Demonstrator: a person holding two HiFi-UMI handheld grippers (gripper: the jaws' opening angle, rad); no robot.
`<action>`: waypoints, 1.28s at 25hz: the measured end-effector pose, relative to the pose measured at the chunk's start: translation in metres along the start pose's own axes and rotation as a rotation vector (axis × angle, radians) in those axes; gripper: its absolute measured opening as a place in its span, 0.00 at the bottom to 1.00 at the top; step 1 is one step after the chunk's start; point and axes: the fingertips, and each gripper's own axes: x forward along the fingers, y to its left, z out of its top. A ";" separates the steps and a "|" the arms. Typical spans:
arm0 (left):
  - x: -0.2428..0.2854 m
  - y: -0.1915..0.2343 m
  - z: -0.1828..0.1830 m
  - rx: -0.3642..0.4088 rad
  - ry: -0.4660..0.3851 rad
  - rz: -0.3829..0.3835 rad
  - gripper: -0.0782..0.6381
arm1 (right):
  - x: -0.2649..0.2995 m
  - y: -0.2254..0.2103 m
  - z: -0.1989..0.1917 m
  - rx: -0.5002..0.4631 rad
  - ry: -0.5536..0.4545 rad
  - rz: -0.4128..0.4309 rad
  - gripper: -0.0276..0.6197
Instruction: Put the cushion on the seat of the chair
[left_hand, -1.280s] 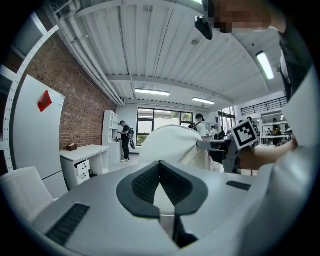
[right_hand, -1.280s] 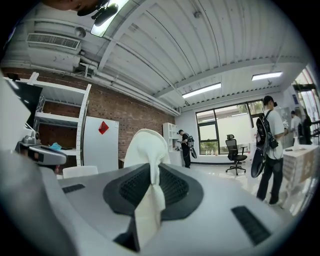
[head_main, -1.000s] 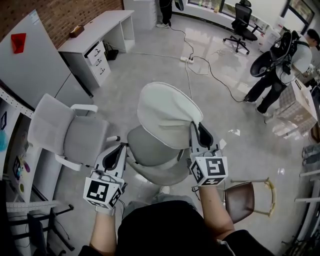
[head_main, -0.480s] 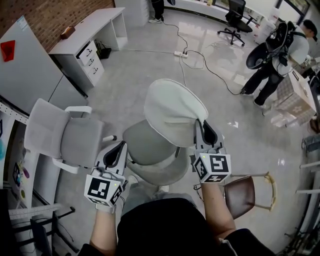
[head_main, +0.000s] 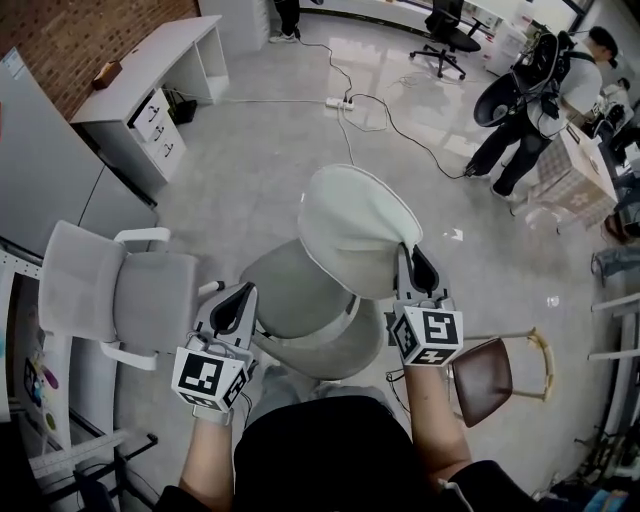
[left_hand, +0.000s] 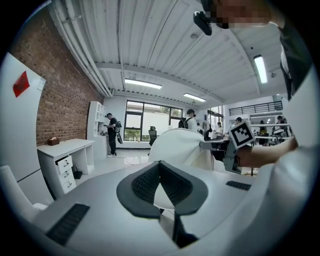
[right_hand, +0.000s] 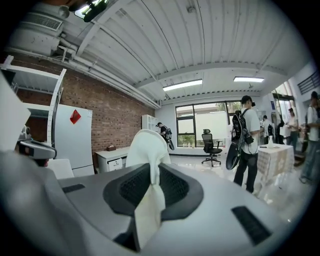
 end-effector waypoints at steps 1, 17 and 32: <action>0.003 0.003 -0.001 -0.004 0.003 -0.012 0.12 | 0.002 -0.001 -0.002 -0.001 0.008 -0.015 0.14; 0.025 0.047 -0.028 0.005 0.091 -0.133 0.13 | 0.033 -0.003 -0.051 0.004 0.091 -0.202 0.14; 0.016 0.072 -0.075 -0.025 0.180 -0.107 0.13 | 0.072 -0.018 -0.117 0.079 0.164 -0.303 0.14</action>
